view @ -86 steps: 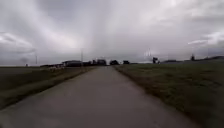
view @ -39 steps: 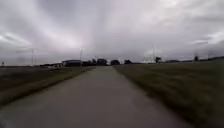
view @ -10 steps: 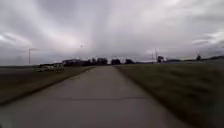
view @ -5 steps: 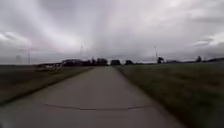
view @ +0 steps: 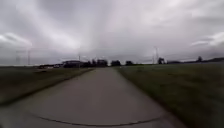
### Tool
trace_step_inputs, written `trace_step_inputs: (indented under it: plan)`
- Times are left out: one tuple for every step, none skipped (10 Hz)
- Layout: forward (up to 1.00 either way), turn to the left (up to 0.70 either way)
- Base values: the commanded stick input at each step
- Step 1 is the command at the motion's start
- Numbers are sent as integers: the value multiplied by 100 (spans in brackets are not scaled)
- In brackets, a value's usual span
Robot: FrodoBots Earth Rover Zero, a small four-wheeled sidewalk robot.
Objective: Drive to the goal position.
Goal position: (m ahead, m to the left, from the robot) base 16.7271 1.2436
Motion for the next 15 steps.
trace_step_inputs:
  plan:
    - [70,0]
    - [70,0]
    - [70,0]
    - [70,0]
    - [70,0]
    - [70,0]
    - [70,0]
    - [70,0]
    - [70,0]
    - [70,0]
    - [70,0]
    - [70,0]
    - [70,0]
    - [70,0]
    - [70,0]
